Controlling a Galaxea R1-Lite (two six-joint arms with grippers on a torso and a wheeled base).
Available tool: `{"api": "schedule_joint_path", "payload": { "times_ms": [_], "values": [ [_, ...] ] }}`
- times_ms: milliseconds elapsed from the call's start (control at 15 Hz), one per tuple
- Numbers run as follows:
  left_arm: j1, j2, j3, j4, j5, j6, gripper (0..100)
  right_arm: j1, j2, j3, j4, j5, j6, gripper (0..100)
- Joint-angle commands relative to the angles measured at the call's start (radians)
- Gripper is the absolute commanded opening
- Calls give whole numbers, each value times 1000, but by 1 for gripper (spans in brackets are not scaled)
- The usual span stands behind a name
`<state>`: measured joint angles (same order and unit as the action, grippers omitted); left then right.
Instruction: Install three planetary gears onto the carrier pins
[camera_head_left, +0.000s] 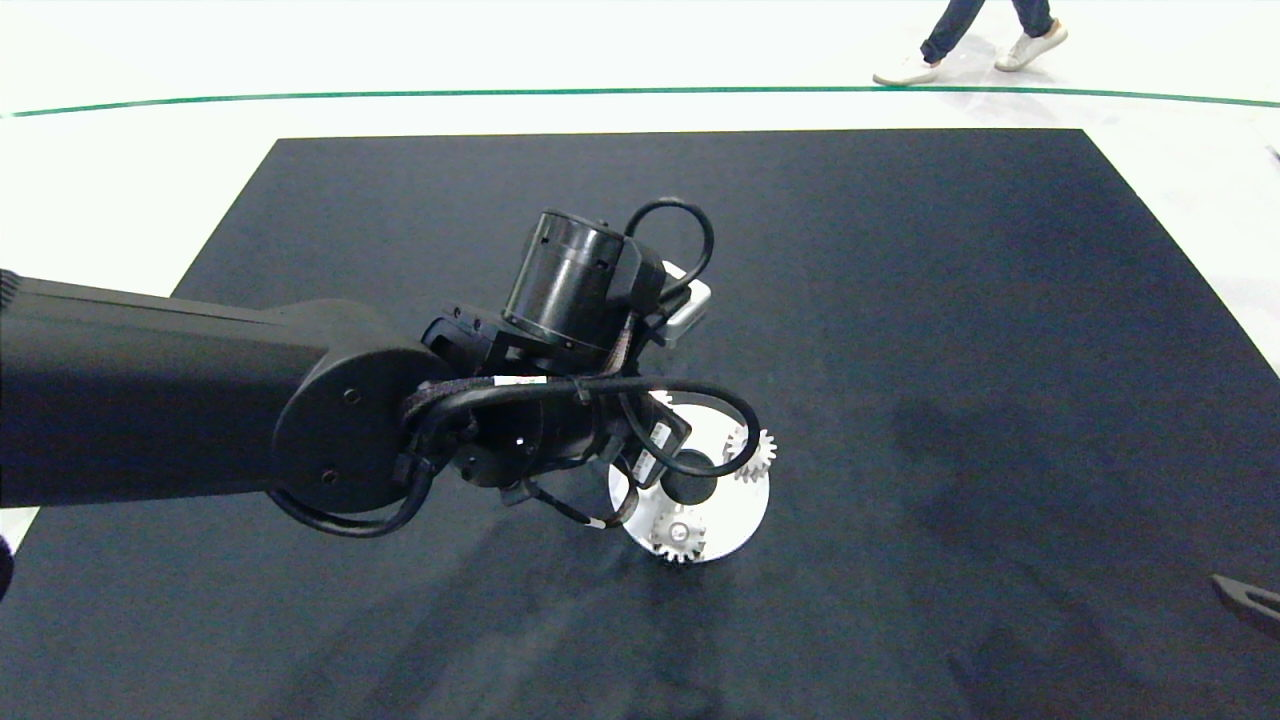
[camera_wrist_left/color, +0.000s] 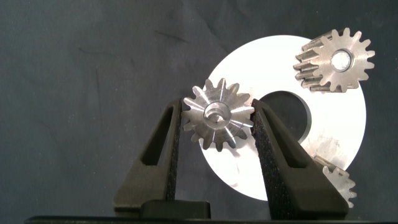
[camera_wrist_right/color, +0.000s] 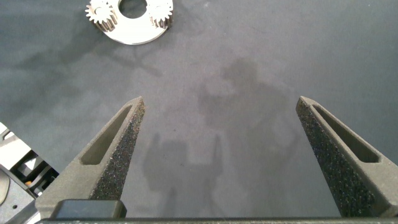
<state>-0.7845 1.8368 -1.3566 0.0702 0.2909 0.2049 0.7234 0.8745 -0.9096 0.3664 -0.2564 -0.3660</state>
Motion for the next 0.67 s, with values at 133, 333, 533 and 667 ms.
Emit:
{"api": "schedule_joint_path", "payload": {
  "times_ms": [133,333,533,667],
  "values": [
    [8,-10,14,2,2,1,13,1,0,0,2,-1,-2,100],
    [10,-21,19,2,2,1,13,1,-11,-2,2,0,-2,100],
    [16,-24,30,2,2,-1,13,2,-12,0,2,0,-2,100],
    [17,-24,30,-1,2,-1,13,2,-12,0,2,0,-2,100]
  ]
}}
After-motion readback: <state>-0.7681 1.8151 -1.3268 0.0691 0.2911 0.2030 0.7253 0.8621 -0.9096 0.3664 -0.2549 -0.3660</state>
